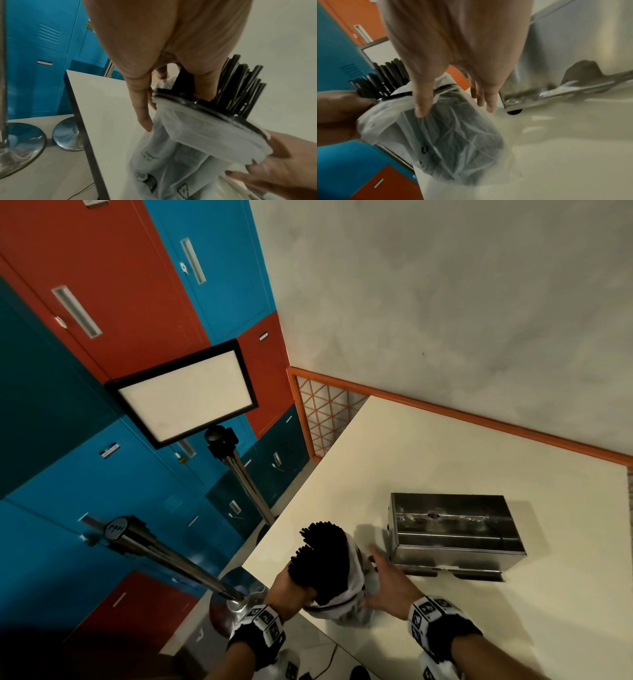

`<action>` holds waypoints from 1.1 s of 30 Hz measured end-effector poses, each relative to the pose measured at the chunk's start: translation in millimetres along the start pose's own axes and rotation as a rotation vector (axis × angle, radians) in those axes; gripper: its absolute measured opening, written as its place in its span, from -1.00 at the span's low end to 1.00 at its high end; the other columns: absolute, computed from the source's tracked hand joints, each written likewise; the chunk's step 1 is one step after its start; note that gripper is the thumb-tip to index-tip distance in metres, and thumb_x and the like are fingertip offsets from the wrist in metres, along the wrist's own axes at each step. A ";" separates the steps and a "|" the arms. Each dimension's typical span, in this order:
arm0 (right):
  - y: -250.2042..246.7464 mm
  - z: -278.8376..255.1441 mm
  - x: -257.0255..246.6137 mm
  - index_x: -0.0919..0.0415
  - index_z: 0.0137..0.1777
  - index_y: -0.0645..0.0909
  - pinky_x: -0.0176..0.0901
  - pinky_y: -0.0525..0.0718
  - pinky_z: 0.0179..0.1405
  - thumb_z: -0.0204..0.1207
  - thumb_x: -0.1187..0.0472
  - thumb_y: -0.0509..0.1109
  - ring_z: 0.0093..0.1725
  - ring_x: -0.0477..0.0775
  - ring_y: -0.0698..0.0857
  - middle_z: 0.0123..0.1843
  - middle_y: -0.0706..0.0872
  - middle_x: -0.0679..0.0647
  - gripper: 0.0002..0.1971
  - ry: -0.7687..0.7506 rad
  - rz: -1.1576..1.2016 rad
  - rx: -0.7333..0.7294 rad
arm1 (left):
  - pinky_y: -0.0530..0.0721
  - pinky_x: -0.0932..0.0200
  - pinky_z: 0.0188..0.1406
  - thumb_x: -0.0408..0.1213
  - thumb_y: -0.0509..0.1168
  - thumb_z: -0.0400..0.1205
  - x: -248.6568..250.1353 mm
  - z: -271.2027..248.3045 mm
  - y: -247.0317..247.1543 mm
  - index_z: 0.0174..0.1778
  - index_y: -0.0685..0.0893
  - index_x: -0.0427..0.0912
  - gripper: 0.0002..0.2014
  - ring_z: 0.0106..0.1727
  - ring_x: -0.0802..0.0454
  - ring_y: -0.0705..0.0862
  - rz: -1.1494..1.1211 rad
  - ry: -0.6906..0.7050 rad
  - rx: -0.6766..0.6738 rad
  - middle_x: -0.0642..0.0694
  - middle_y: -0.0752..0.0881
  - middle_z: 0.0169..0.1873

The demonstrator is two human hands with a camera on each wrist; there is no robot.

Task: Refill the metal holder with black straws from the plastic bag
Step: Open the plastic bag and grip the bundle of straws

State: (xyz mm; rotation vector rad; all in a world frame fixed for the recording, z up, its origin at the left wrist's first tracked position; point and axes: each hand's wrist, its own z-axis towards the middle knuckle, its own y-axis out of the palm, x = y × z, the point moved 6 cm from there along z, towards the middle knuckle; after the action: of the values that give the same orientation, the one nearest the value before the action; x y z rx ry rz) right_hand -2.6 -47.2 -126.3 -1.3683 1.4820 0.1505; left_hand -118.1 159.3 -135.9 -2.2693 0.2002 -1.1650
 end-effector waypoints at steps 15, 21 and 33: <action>-11.8 9.9 -41.6 0.35 0.22 0.51 -0.08 0.60 0.29 0.22 0.06 0.65 0.10 -0.07 0.66 0.12 0.72 0.22 -0.35 -0.201 0.357 0.136 | 0.40 0.58 0.35 -0.33 0.70 0.36 27.6 -9.1 -9.4 0.71 0.09 -0.13 0.12 0.45 0.55 0.43 -0.178 0.221 -0.052 0.14 0.43 0.50; 8.5 -3.7 16.3 -0.23 0.66 0.02 -0.08 0.58 0.41 0.07 0.00 0.70 0.32 -0.13 0.65 0.36 0.61 -0.21 0.21 -0.017 0.262 0.070 | 0.29 0.66 0.36 -0.20 0.75 0.30 29.0 -19.7 4.6 0.66 -0.04 0.18 0.23 0.56 0.45 0.30 -0.101 0.268 -0.200 0.36 0.23 0.57; -24.0 -23.4 -50.1 0.04 0.39 0.47 -0.59 0.45 0.20 0.47 0.24 0.54 0.13 -0.51 0.58 0.23 0.65 -0.02 -0.48 -0.258 0.108 0.076 | 0.48 0.60 0.23 -0.08 0.74 0.30 69.4 -15.3 13.1 0.50 0.40 0.12 -0.11 0.41 0.46 0.53 -0.191 0.218 -0.275 0.24 0.60 0.35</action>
State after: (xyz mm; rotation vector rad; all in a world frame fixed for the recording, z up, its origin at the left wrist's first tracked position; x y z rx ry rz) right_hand -8.7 -39.0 -66.9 -1.1604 1.3307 0.3242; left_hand -86.2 115.9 -87.8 -2.4359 0.2447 -1.5709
